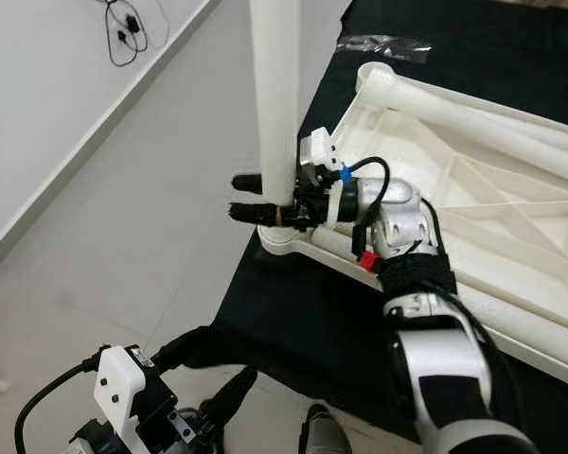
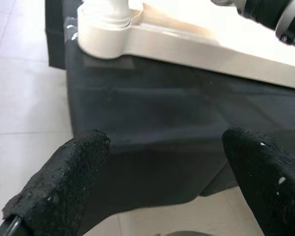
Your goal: Building children table
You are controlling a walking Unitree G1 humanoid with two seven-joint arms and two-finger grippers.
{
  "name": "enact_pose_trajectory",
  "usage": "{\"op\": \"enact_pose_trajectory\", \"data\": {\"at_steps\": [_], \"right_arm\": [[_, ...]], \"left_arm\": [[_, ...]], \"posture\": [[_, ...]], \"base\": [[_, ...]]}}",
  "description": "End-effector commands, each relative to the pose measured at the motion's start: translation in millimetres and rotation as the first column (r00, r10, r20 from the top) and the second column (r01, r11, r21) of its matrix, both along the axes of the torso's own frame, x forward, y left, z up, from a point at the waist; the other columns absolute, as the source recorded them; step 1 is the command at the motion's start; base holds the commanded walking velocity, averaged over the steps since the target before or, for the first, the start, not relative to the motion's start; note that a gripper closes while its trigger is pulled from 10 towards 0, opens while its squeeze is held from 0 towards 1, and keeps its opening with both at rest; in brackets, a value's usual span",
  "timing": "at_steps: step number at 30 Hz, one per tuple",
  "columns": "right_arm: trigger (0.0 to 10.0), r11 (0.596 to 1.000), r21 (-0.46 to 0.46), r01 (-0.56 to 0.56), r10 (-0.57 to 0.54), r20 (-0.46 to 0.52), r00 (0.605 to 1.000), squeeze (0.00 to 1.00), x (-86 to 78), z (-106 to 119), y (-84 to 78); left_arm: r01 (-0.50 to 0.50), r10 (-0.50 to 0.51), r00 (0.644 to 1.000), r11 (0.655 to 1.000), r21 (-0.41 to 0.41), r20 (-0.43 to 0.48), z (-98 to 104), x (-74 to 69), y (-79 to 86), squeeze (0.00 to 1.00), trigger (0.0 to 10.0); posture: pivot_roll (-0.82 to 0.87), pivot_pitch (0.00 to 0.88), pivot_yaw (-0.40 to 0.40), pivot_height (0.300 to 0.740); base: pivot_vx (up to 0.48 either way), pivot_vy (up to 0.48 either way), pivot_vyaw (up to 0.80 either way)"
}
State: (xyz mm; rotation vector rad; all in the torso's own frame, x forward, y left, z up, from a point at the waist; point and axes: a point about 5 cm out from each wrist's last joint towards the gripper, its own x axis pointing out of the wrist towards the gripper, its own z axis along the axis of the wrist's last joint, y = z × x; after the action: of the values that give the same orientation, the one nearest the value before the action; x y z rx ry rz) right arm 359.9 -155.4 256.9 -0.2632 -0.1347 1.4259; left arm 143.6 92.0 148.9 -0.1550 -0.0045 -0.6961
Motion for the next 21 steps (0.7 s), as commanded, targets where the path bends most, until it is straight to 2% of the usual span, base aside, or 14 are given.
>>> {"op": "enact_pose_trajectory", "data": {"at_steps": [1,3,5,6,7,9,10,11,13,14,15,16,18,21], "right_arm": [[0.0,1.000,0.011,-0.009,0.009,-0.017,1.000,0.00,-2.8,-7,-5.4],[0.0,1.000,0.010,0.001,-0.001,-0.013,1.000,0.00,-3.7,-9,-8.0],[0.0,0.984,0.012,0.177,-0.177,0.030,0.984,0.00,-9.4,-23,-16.7],[0.0,0.984,0.012,0.177,-0.177,0.030,0.984,0.00,-9.4,-23,-16.7],[0.0,0.962,0.040,0.268,-0.269,0.021,0.963,0.00,-13.1,-30,-19.6],[0.0,0.790,0.113,0.602,-0.599,-0.061,0.798,0.00,-25.5,-57,-17.7],[0.0,0.790,0.113,0.602,-0.599,-0.061,0.798,0.00,-25.5,-57,-17.7],[0.0,0.651,0.092,0.754,-0.745,-0.117,0.657,0.00,-43.1,-77,-13.1],[0.0,0.443,-0.006,0.897,-0.885,-0.164,0.436,0.00,-86.0,-105,-4.0],[0.0,0.443,-0.006,0.897,-0.885,-0.164,0.436,0.00,-86.0,-105,-4.0],[0.0,0.358,-0.020,0.934,-0.923,-0.156,0.350,0.00,-94.6,-108,-4.1],[0.0,0.321,-0.015,0.947,-0.939,-0.131,0.316,0.00,-95.5,-107,-1.2],[0.0,0.314,-0.008,0.949,-0.943,-0.121,0.311,0.00,-92.5,-106,4.9],[0.0,0.366,0.001,0.931,-0.920,-0.148,0.362,0.00,-84.1,-108,30.1]], "left_arm": [[0.001,-0.001,1.000,1.000,0.023,-0.025,-3,-2.1,2.6,0.00,10.0],[0.002,-0.001,1.000,1.000,0.024,-0.026,-4,-1.4,2.5,0.00,10.0],[0.002,-0.001,1.000,1.000,0.023,-0.021,-5,2.0,2.1,0.00,10.0],[0.002,-0.001,1.000,1.000,0.023,-0.021,-5,2.0,2.1,0.00,10.0],[0.001,-0.001,1.000,1.000,0.022,-0.019,-5,3.5,2.0,0.00,10.0],[0.000,0.001,1.000,1.000,0.023,-0.015,-6,6.9,3.4,0.00,10.0],[0.000,0.001,1.000,1.000,0.023,-0.015,-6,6.9,3.4,0.00,10.0],[-0.002,0.003,1.000,1.000,0.024,-0.012,-7,8.5,4.6,0.00,10.0],[-0.001,0.001,1.000,1.000,0.023,-0.004,-8,15.7,6.7,0.00,10.0],[-0.001,0.001,1.000,1.000,0.023,-0.004,-8,15.7,6.7,0.00,10.0],[0.003,-0.003,1.000,1.000,0.020,-0.001,-9,19.6,6.9,0.00,10.0],[0.009,-0.009,1.000,1.000,0.016,0.001,-9,22.8,6.7,0.00,10.0],[0.014,-0.014,1.000,1.000,0.014,0.002,-10,25.3,6.2,0.00,10.0],[0.007,-0.007,1.000,1.000,0.012,0.011,-12,30.2,3.7,0.00,10.0]], "posture": [[0.24,0.334,0.067,0.740],[0.24,0.332,0.065,0.740],[0.20,0.320,0.047,0.740],[0.20,0.320,0.047,0.740],[0.19,0.318,0.045,0.740],[0.17,0.305,0.047,0.740],[0.17,0.305,0.047,0.740],[0.16,0.303,0.048,0.740],[0.10,0.285,0.062,0.740],[0.10,0.285,0.062,0.740],[0.09,0.269,0.057,0.740],[0.09,0.265,0.053,0.740],[0.09,0.252,0.050,0.740],[0.10,0.228,0.031,0.740]], "base": [[0.000,0.000,0.00],[0.000,0.000,0.00],[0.000,0.000,0.00],[0.000,0.000,0.00],[0.000,0.000,0.00],[0.000,0.000,0.00],[0.000,0.000,0.00],[0.000,0.000,0.00],[0.000,0.000,0.00],[0.000,0.000,0.00],[0.000,0.000,0.00],[0.000,0.000,0.00],[0.000,0.000,0.00],[0.000,0.000,0.00]]}}
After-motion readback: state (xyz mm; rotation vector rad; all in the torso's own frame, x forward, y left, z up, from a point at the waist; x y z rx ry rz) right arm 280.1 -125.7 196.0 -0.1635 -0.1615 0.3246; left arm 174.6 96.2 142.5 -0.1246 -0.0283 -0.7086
